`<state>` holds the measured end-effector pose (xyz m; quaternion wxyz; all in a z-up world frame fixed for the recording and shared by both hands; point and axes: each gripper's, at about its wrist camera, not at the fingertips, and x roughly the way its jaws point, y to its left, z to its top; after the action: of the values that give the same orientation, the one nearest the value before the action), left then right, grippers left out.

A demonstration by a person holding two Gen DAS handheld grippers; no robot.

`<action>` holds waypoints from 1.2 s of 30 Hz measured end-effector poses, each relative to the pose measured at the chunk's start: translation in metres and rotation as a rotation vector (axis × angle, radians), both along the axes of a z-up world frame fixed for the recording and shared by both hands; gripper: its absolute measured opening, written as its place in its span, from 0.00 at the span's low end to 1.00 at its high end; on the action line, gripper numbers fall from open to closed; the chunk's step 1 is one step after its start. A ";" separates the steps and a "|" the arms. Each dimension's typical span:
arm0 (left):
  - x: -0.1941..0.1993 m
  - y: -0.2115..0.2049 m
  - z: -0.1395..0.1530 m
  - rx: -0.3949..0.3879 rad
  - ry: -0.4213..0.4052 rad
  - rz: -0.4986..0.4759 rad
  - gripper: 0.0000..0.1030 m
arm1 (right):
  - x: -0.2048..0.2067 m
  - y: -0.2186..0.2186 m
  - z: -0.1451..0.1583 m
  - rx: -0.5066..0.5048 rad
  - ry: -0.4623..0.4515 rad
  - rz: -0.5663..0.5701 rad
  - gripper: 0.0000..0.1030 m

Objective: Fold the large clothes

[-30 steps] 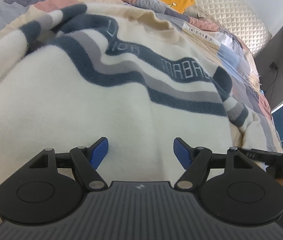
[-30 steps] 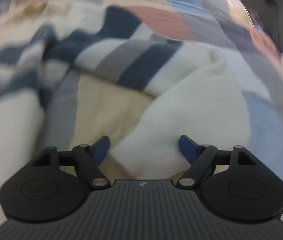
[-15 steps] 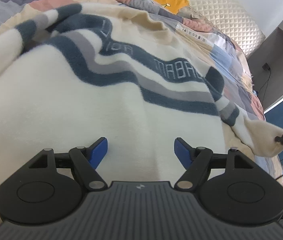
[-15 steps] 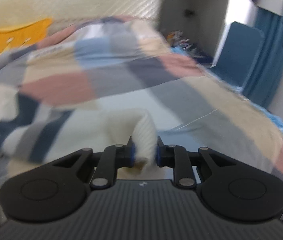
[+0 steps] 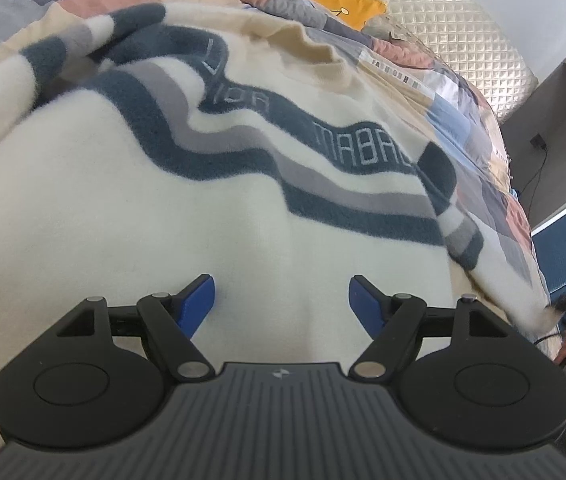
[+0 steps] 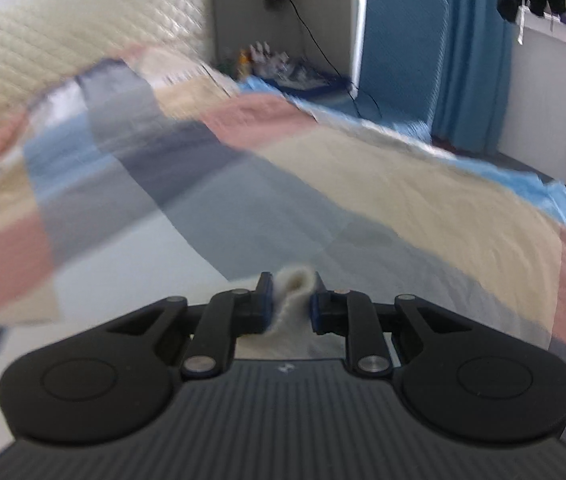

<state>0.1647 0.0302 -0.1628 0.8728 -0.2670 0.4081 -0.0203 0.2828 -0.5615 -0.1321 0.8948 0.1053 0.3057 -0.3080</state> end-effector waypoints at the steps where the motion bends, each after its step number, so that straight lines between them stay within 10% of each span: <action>1: 0.002 0.000 -0.001 -0.003 0.004 0.001 0.76 | 0.001 -0.003 -0.010 -0.002 0.017 -0.012 0.14; 9: 0.007 0.003 -0.004 -0.006 0.006 0.000 0.76 | -0.012 -0.014 -0.053 0.010 0.024 -0.023 0.13; 17: -0.001 0.000 0.011 0.064 -0.024 0.022 0.76 | -0.015 0.018 -0.009 -0.095 0.026 -0.029 0.15; 25: -0.012 0.016 0.019 0.089 -0.064 0.079 0.76 | -0.031 0.128 0.072 -0.131 -0.112 0.227 0.15; 36: -0.024 0.044 0.023 0.095 -0.074 0.181 0.76 | -0.093 0.304 0.107 0.131 -0.229 0.657 0.15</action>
<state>0.1405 0.0747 -0.1398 0.8973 -0.2599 0.3503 0.0682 0.1900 -0.2575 -0.0246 0.9659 0.0926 0.2401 0.0302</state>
